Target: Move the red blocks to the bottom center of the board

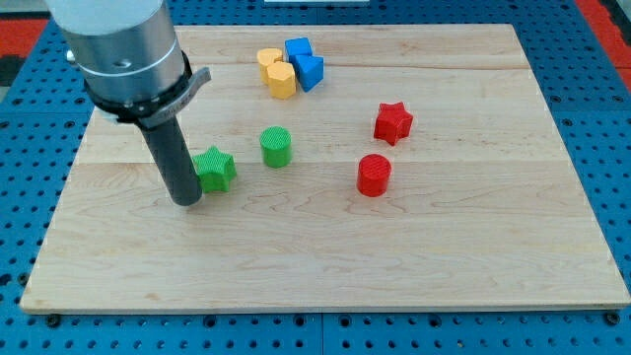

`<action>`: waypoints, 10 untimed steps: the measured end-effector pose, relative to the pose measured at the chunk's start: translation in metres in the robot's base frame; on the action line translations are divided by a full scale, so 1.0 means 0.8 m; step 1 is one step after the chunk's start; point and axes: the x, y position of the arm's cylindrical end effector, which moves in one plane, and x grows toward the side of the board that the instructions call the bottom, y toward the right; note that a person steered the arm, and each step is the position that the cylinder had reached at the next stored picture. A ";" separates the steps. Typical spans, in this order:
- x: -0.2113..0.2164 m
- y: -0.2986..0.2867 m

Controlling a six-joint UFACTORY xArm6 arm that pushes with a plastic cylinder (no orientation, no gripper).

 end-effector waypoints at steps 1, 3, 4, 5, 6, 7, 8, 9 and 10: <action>-0.022 0.021; -0.020 0.045; 0.046 0.042; 0.091 0.141; 0.112 0.283; 0.108 0.415; 0.102 0.517; 0.092 0.518; 0.046 0.534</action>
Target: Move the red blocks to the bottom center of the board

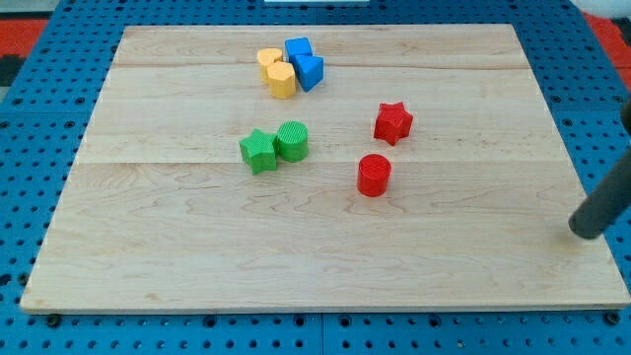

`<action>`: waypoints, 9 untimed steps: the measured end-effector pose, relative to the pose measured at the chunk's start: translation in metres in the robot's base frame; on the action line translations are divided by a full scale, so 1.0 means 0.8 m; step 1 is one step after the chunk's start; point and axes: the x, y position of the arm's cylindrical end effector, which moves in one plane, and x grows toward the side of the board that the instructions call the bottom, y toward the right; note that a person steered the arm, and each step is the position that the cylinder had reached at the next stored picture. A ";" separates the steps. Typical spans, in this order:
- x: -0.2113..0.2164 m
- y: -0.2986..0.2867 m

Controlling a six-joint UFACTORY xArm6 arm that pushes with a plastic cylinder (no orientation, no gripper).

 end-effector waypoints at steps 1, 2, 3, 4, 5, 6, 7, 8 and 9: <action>-0.077 -0.066; -0.087 -0.098; -0.052 -0.170; -0.102 -0.181; -0.104 -0.233; -0.085 -0.303; -0.045 -0.284; -0.032 -0.380; -0.029 -0.339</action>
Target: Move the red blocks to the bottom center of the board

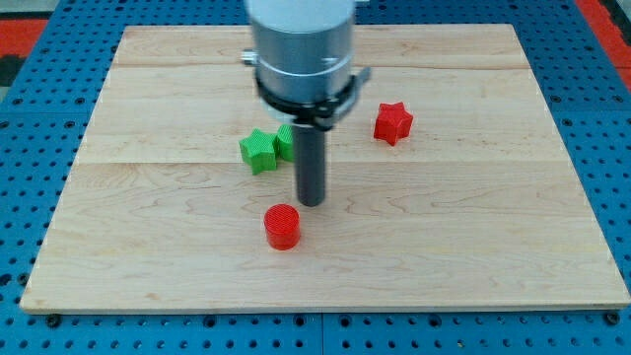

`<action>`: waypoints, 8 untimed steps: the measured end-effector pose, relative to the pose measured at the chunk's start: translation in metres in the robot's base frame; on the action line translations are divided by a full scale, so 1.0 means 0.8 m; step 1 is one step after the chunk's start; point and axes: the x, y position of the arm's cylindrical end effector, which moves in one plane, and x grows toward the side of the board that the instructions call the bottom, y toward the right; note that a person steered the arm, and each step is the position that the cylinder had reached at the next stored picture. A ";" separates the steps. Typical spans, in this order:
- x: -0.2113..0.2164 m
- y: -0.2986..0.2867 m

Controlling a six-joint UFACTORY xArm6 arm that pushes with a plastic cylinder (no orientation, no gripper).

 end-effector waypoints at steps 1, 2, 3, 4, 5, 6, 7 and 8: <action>0.056 0.007; 0.031 0.121; -0.055 0.182; -0.116 0.239; -0.118 0.218; -0.166 0.218; -0.157 0.119; -0.139 0.090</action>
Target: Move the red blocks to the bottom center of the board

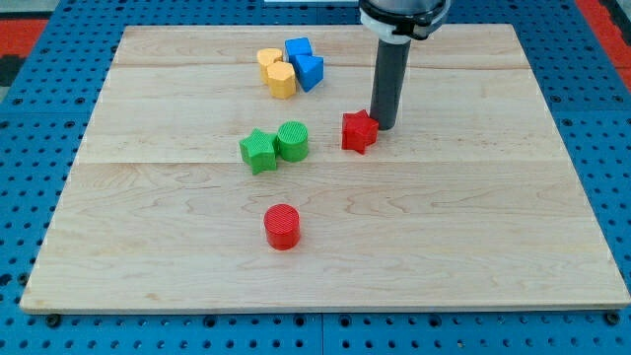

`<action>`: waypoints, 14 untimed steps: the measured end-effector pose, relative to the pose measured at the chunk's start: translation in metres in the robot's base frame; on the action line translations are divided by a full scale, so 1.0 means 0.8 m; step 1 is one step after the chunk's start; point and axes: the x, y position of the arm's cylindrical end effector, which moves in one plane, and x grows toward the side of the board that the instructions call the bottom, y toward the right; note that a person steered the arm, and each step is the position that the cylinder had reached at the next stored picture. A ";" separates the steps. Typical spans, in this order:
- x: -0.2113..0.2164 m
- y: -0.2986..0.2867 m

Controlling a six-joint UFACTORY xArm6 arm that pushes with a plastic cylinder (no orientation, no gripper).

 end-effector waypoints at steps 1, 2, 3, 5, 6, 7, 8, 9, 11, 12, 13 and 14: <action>0.031 -0.029; 0.007 -0.022; 0.014 -0.076; 0.135 -0.110; 0.127 -0.094; 0.088 -0.073; 0.105 -0.162; 0.126 -0.185; 0.140 -0.278; 0.167 -0.252; 0.183 -0.162; 0.193 -0.259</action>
